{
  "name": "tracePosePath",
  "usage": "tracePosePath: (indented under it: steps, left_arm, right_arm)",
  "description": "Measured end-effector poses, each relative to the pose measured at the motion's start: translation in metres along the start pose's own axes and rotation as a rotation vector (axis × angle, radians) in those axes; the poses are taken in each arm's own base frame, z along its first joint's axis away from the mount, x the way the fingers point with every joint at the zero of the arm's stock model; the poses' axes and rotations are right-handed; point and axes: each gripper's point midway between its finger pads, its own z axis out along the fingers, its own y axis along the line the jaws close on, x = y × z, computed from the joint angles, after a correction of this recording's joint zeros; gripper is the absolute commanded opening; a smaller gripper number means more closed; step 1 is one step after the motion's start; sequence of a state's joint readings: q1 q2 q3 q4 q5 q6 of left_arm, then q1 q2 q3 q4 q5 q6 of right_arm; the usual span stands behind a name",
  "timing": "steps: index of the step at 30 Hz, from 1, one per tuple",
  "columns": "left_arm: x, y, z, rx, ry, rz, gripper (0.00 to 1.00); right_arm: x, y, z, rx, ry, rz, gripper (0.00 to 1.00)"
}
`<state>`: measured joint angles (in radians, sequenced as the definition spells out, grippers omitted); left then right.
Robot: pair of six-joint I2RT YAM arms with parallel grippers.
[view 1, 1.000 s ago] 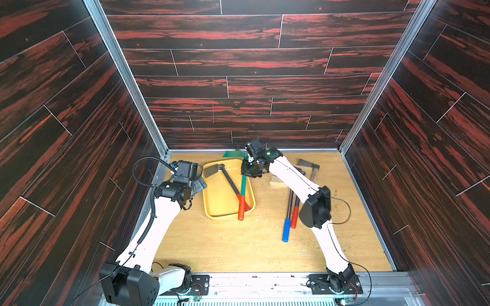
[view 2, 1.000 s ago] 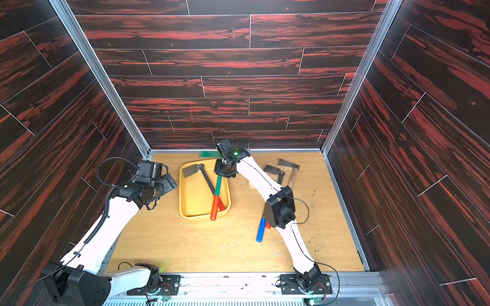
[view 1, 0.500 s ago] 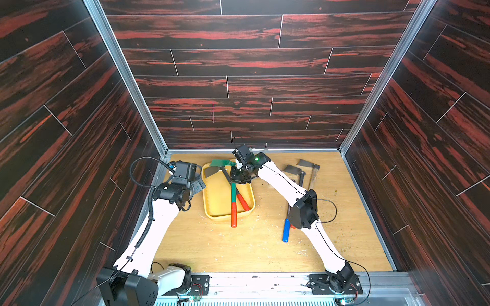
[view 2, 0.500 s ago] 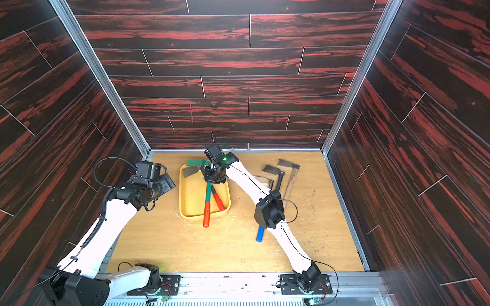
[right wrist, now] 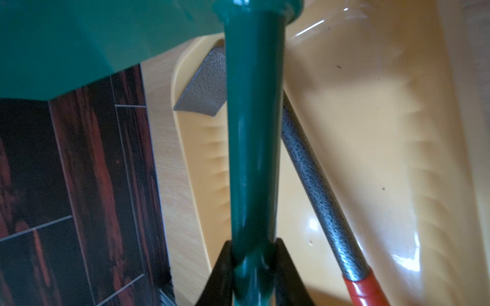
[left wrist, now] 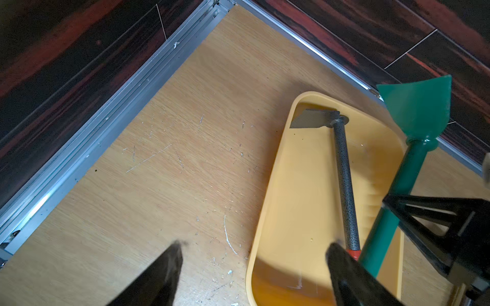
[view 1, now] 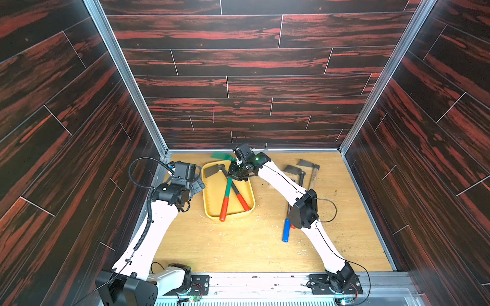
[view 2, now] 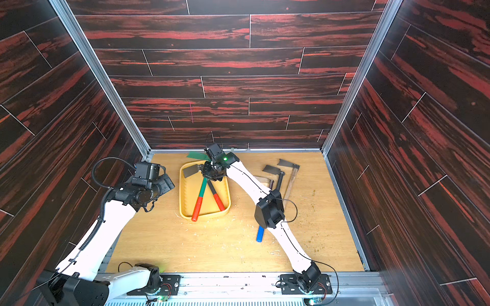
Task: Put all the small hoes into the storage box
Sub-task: Place the hoe in the storage box.
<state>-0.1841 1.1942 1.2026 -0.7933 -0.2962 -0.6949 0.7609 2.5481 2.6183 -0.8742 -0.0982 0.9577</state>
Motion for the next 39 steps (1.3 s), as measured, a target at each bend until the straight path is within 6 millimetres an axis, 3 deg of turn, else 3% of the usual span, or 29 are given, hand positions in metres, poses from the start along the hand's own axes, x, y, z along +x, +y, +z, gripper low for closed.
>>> tracePosePath:
  steps: [9,28,39]
  left_arm:
    - [-0.002,0.000,-0.005,0.010,-0.012,-0.001,0.89]
    - [-0.002,0.001,-0.008,0.012,-0.014,0.005,0.89]
    - [-0.002,0.001,-0.008,0.012,-0.014,0.005,0.89]
  right_arm:
    - [0.001,-0.014,0.028,0.046,-0.037,0.109,0.03]
    - [-0.007,-0.018,0.028,0.081,-0.115,0.195,0.02]
    - [-0.007,-0.038,0.030,0.160,-0.136,0.200,0.02]
